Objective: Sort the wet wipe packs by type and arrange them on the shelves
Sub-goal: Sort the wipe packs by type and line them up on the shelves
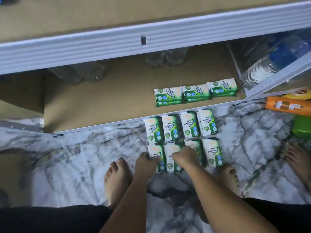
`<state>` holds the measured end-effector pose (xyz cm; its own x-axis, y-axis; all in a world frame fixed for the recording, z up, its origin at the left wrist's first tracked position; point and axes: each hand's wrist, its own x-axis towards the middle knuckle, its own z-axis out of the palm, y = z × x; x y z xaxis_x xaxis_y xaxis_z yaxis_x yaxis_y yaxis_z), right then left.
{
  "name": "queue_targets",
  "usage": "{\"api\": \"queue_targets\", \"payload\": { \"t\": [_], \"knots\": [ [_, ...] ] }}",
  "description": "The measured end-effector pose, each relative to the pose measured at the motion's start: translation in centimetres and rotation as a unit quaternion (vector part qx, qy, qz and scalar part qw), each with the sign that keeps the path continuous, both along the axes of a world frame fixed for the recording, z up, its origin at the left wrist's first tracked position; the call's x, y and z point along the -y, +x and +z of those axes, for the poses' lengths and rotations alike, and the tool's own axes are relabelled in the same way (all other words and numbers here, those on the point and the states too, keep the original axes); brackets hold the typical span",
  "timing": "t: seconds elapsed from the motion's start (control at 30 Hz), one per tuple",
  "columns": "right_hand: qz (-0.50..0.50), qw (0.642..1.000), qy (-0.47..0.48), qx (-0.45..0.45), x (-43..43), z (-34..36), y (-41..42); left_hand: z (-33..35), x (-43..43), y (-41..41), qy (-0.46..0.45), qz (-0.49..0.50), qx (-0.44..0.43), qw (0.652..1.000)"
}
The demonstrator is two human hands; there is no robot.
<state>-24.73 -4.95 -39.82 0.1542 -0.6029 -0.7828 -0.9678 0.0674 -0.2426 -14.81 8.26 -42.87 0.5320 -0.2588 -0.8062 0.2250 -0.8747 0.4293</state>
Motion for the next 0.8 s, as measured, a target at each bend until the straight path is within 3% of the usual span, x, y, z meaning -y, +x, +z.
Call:
{"api": "queue_targets", "payload": {
  "t": [0.23, 0.5, 0.8],
  "knots": [
    [0.021, 0.999, 0.025, -0.02, 0.6, 0.5, 1.2, -0.4, -0.8, 0.6, -0.054, 0.033, -0.006, 0.998],
    [0.047, 0.998, 0.034, 0.029, -0.8, 1.0, 0.8, 0.1, -2.0, 0.6, -0.09, 0.101, -0.007, 0.991],
    [-0.033, 0.991, 0.07, 0.111, -2.2, 2.5, -1.3, 1.6, -2.3, 1.3, -0.108, 0.098, -0.068, 0.987]
  ]
}}
